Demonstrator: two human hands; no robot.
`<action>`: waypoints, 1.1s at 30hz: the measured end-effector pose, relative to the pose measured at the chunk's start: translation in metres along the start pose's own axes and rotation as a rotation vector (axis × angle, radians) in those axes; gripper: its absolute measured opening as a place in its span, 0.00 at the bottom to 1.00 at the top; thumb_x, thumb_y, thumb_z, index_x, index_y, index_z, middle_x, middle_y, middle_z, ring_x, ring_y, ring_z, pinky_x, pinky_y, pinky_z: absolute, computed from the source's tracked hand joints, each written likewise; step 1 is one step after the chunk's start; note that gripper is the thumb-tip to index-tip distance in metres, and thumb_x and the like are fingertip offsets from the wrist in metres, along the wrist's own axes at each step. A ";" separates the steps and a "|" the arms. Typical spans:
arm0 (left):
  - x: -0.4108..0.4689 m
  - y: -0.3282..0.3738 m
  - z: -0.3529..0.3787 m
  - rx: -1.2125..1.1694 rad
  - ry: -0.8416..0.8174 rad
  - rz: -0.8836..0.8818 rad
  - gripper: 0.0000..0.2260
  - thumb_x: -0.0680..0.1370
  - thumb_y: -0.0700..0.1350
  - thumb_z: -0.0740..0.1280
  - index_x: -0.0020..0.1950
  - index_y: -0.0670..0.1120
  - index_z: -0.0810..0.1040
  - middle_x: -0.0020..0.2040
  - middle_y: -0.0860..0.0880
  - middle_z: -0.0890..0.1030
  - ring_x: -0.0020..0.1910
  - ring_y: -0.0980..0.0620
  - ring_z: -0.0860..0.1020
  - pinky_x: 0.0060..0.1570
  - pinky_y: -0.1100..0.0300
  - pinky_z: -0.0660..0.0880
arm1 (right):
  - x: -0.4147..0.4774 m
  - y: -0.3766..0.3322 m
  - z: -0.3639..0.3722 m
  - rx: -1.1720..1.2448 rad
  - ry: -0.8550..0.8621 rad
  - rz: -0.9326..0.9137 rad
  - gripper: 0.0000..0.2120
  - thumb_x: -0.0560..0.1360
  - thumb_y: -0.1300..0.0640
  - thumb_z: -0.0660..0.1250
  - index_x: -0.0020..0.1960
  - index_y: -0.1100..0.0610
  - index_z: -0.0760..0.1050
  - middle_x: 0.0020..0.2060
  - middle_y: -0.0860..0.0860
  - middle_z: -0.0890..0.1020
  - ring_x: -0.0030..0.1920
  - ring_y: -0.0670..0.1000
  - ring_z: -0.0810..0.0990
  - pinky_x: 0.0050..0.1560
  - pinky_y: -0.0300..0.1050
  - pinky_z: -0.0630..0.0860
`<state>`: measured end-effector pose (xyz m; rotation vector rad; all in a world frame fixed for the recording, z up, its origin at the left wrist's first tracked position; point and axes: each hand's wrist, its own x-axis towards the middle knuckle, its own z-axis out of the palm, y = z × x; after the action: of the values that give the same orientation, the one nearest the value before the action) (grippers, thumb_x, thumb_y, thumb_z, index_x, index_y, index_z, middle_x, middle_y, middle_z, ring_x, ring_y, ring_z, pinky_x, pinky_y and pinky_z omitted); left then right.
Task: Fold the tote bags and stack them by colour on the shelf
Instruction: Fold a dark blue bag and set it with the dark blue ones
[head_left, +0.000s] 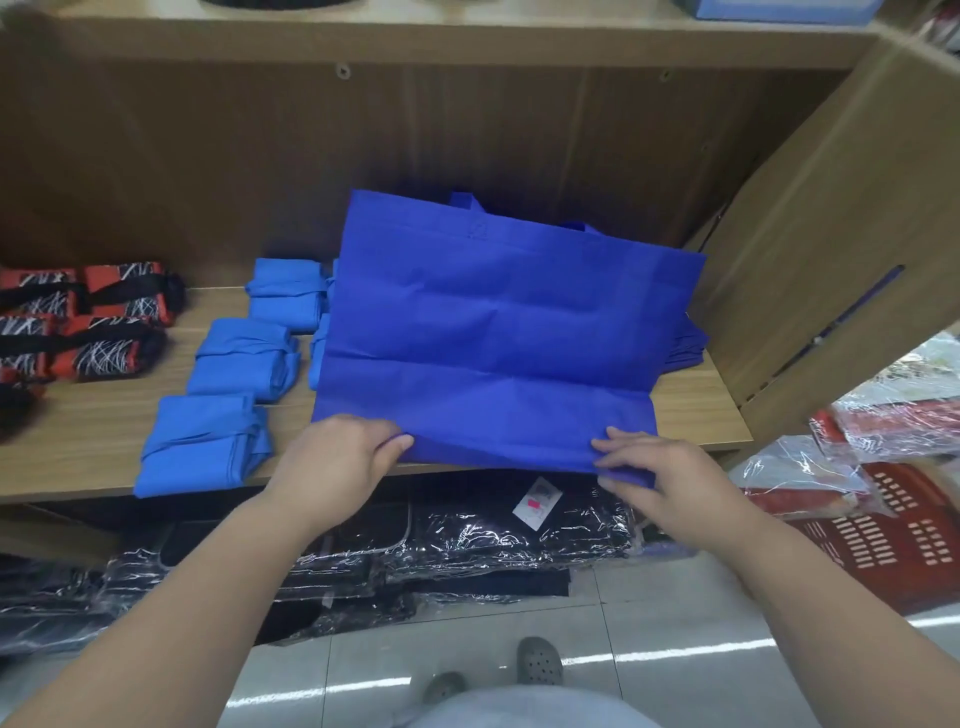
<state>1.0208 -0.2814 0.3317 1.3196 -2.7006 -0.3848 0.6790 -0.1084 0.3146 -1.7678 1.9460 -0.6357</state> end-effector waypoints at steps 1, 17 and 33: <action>0.001 -0.002 -0.002 -0.024 0.001 -0.017 0.28 0.75 0.69 0.48 0.46 0.51 0.80 0.38 0.51 0.80 0.44 0.46 0.78 0.39 0.53 0.74 | -0.001 0.000 -0.003 0.078 -0.016 0.064 0.12 0.76 0.54 0.74 0.60 0.49 0.83 0.63 0.42 0.81 0.67 0.33 0.72 0.73 0.42 0.68; 0.003 -0.013 0.005 -0.437 0.171 -0.221 0.05 0.78 0.45 0.73 0.44 0.47 0.79 0.33 0.55 0.76 0.33 0.56 0.71 0.37 0.60 0.67 | 0.024 0.002 -0.002 0.023 0.373 0.225 0.16 0.77 0.52 0.73 0.36 0.58 0.71 0.29 0.54 0.72 0.33 0.55 0.71 0.36 0.50 0.69; 0.028 -0.009 0.007 -0.241 0.157 -0.170 0.15 0.81 0.44 0.67 0.41 0.48 0.63 0.28 0.51 0.68 0.32 0.41 0.69 0.33 0.50 0.68 | 0.052 0.008 -0.002 -0.213 0.348 0.195 0.11 0.79 0.49 0.69 0.43 0.54 0.72 0.33 0.50 0.77 0.34 0.55 0.74 0.34 0.49 0.71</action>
<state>1.0092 -0.3072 0.3227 1.4447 -2.3378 -0.5768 0.6661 -0.1597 0.3110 -1.6411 2.4677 -0.7293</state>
